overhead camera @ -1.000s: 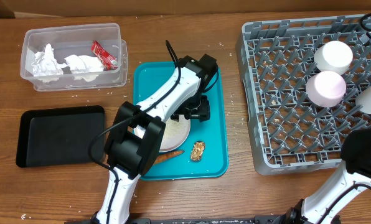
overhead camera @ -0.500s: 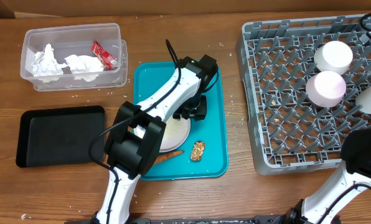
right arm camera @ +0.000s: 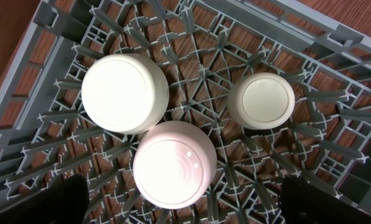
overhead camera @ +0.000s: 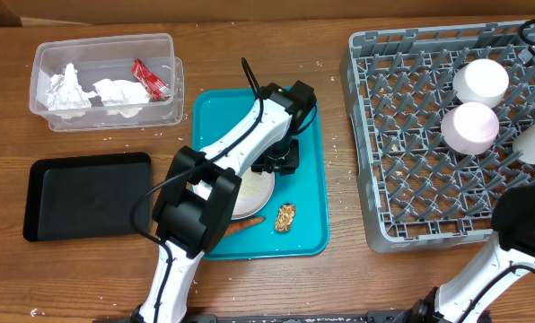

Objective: Sort waste into correct bins and load items into the dishwasher
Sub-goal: 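Reach the left gripper to the rice plate rim and grasp it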

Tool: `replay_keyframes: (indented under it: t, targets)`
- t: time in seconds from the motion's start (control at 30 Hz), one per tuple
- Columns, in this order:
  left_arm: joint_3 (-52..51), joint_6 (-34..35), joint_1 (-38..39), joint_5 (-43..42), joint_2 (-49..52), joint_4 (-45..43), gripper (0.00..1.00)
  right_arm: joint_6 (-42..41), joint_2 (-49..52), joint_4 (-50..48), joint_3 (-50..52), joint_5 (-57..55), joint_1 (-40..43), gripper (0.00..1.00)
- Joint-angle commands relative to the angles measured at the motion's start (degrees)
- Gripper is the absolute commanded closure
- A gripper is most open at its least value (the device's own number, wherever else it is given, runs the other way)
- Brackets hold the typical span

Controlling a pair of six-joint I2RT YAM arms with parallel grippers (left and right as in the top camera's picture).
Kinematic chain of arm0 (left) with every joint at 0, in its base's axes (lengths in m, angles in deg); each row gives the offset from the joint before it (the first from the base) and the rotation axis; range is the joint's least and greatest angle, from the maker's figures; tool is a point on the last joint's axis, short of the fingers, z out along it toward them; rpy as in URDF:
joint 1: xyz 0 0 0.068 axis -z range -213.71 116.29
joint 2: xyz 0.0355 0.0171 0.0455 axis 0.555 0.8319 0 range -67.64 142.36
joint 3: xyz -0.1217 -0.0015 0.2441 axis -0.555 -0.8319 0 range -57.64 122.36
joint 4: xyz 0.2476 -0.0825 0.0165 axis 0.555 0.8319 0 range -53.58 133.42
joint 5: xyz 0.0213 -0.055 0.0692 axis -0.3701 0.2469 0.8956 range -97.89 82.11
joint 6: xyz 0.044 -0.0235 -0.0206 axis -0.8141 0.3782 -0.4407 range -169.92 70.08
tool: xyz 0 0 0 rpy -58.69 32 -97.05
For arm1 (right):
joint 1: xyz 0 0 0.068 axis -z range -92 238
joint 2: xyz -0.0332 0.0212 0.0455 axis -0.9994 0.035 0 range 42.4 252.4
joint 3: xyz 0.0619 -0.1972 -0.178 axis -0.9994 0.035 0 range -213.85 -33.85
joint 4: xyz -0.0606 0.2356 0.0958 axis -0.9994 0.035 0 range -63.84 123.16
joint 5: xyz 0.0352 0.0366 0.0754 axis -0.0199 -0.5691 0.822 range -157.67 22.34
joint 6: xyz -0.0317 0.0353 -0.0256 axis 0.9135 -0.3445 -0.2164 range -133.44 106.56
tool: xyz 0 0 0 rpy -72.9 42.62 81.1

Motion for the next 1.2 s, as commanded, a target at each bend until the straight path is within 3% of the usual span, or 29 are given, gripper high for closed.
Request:
replay_keyframes:
  t: [0.0, 0.57, 0.7, 1.17]
  targets:
    - [-0.39, -0.07, 0.66, 0.83, 1.95, 0.00, 0.55, -0.46, -0.37, -0.20, -0.79, 0.04, -0.09, 0.00]
    - [0.46, -0.02, 0.66, 2.60, 2.21, 3.72, 0.81, -0.44, -0.37, -0.17, -0.79, 0.04, -0.09, 0.00]
    - [1.01, -0.02, 0.66, 2.69, 2.21, 4.39, 0.91, -0.44, -0.37, -0.17, -0.79, 0.04, -0.09, 0.00]
    - [7.74, 1.51, 0.66, 6.99, 2.21, 10.99, 0.96, -0.46, -0.37, -0.17, -0.79, 0.04, -0.09, 0.00]
